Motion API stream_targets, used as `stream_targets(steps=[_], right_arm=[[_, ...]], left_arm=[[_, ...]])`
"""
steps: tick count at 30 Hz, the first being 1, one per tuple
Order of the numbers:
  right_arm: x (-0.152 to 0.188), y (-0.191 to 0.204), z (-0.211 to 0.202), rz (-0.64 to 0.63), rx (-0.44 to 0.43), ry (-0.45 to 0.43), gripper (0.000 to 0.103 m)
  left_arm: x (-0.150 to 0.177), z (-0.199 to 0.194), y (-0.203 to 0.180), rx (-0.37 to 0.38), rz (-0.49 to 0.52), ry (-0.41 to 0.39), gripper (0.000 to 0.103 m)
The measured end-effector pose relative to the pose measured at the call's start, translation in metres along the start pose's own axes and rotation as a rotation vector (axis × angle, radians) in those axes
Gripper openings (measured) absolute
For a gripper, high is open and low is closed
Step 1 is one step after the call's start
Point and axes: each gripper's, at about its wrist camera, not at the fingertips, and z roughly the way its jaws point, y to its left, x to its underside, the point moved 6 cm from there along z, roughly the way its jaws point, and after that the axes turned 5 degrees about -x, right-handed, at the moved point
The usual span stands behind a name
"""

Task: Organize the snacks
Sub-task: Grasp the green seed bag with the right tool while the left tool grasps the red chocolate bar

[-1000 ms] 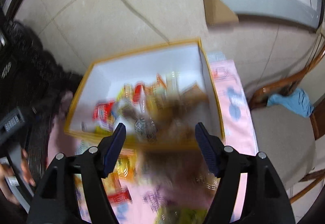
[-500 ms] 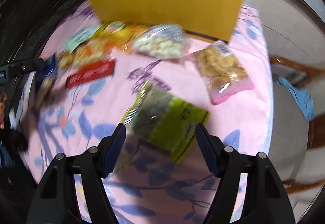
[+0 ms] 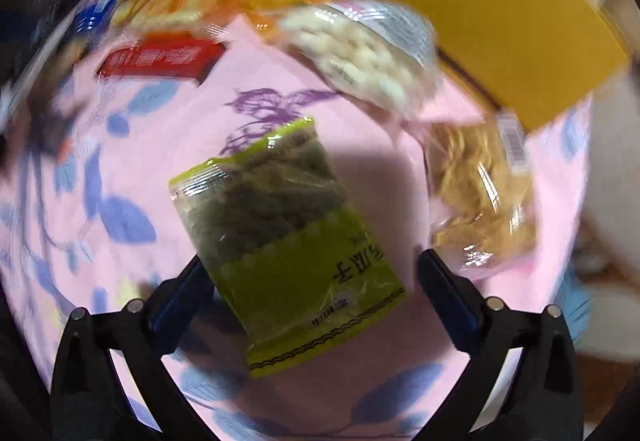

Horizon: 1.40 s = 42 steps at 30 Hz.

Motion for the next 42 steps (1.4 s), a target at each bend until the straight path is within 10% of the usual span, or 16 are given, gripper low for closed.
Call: stream_targets(steps=[4,19,27,34,42], right_arm=[[0.006,0.007,-0.014,0.057,0.019,-0.068,0.070],[0.033,0.076,-0.026,0.354,-0.040,-0.151,0.065],[0.026,0.070,-0.022,0.419,-0.061,-0.150,0.066],[0.025,0.069,-0.020,0.440,-0.045,-0.153,0.066],[0.023,0.070,-0.019,0.446,-0.026,-0.159,0.066]], left_arm=[[0.001,0.006,0.009,-0.005,-0.023,0.012,0.096],[-0.008,0.059,-0.018,-0.006,0.194,0.002,0.096],[-0.026,0.104,-0.012,0.098,0.145,0.050,0.094],[-0.022,0.100,-0.032,0.035,0.259,-0.008,0.040],[-0.004,0.093,-0.059,0.080,0.272,-0.002,0.024]])
